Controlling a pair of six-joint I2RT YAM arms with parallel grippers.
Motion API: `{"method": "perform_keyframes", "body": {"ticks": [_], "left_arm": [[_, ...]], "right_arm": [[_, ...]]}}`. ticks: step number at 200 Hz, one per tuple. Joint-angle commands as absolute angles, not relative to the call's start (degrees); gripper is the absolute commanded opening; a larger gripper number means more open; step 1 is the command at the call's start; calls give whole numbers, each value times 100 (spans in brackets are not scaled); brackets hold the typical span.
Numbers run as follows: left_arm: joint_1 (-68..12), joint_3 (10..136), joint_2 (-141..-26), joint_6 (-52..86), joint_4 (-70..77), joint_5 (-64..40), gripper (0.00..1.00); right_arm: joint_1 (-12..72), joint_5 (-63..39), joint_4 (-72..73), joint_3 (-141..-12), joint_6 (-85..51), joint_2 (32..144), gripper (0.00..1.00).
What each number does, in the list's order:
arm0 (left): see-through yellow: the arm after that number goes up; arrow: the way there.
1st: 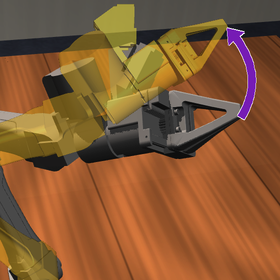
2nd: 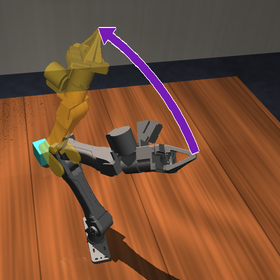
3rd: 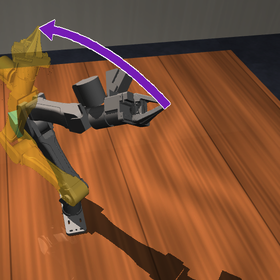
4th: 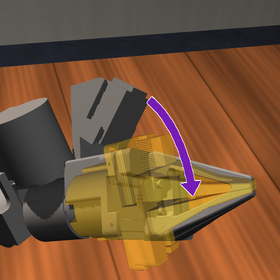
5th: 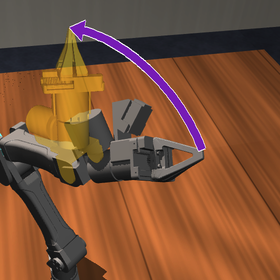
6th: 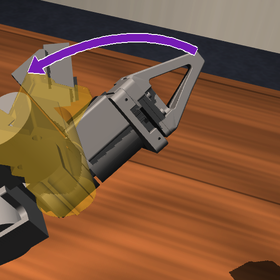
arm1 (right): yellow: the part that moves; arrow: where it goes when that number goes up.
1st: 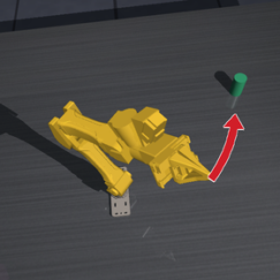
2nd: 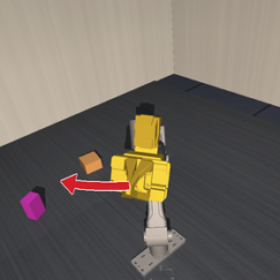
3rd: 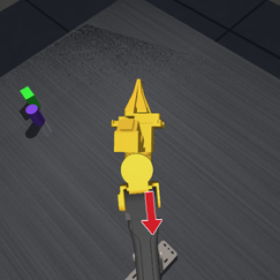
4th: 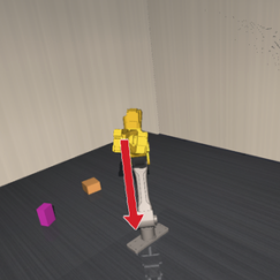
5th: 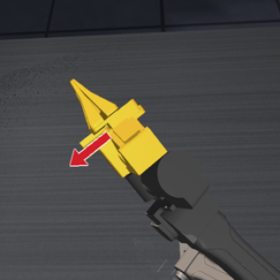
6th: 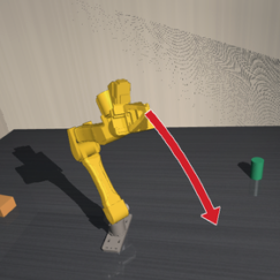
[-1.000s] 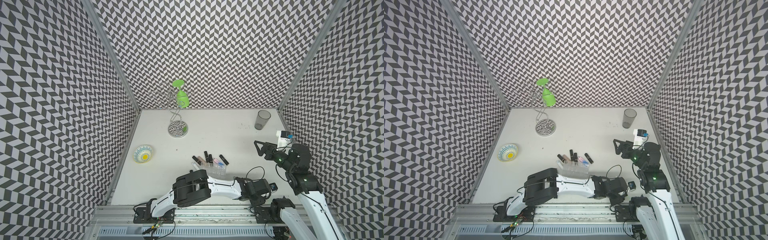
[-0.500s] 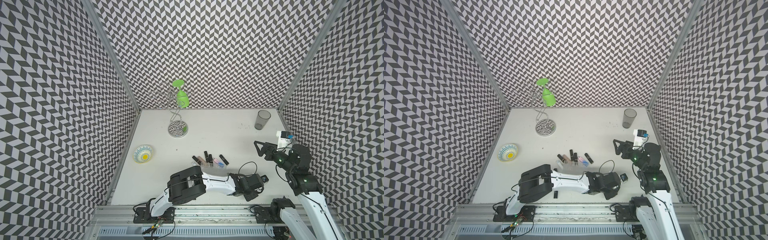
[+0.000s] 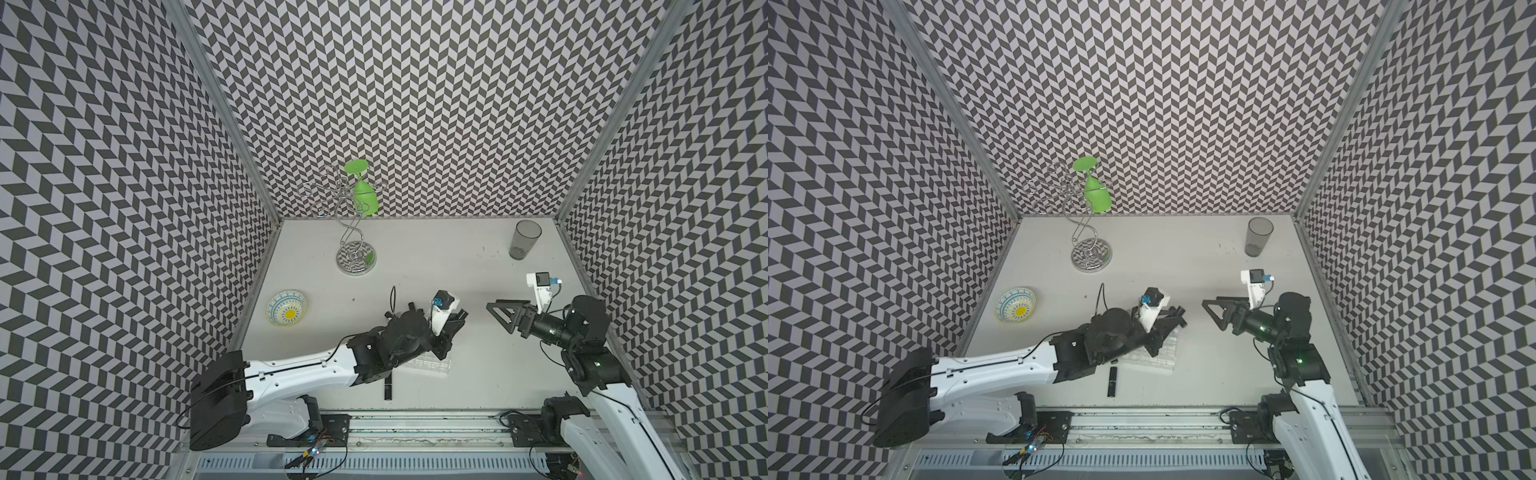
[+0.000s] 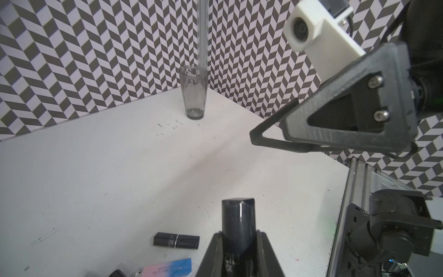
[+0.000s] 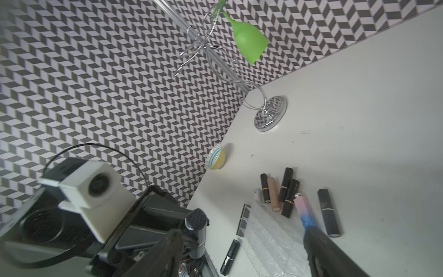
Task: Arrange the lipsticks in the organizer
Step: Pick up the lipstick at the center of the board.
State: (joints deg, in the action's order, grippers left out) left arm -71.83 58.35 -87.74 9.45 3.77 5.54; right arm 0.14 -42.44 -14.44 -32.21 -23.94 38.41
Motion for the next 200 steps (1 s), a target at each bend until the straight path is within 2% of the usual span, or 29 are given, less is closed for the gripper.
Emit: {"method": "perform_keyframes", "body": {"ticks": [1,29,43,75,105,120,149,200], "left_arm": [[-6825,5170,-8086,1261,992,608,0],[-6765,4342,-7141,1418,1553,938,0],[-6626,4205,-6941,1458,1516,854,0],[-6252,3628,-6450,1485,1926,576,0],[-6062,3264,-5994,1472,2230,362,0],[-6064,3202,-5933,1482,2333,174,0],[-6053,3260,-6110,1503,2357,14,0],[-6037,3223,-6209,1616,2333,135,0]], "right_arm": [[0,-5564,-1032,-3177,-2627,3846,81],[536,-5440,-145,-2796,-3425,3397,83],[998,-4867,319,-2558,-3862,3258,84],[2071,-4379,1425,-2388,-4193,3766,81],[2754,-4013,1750,-2590,-4038,4353,76],[2900,-3826,1890,-2598,-3941,4676,77],[2970,-4321,3025,-2443,-4148,5393,77],[3130,-4273,3155,-2443,-3954,5341,75]]}}
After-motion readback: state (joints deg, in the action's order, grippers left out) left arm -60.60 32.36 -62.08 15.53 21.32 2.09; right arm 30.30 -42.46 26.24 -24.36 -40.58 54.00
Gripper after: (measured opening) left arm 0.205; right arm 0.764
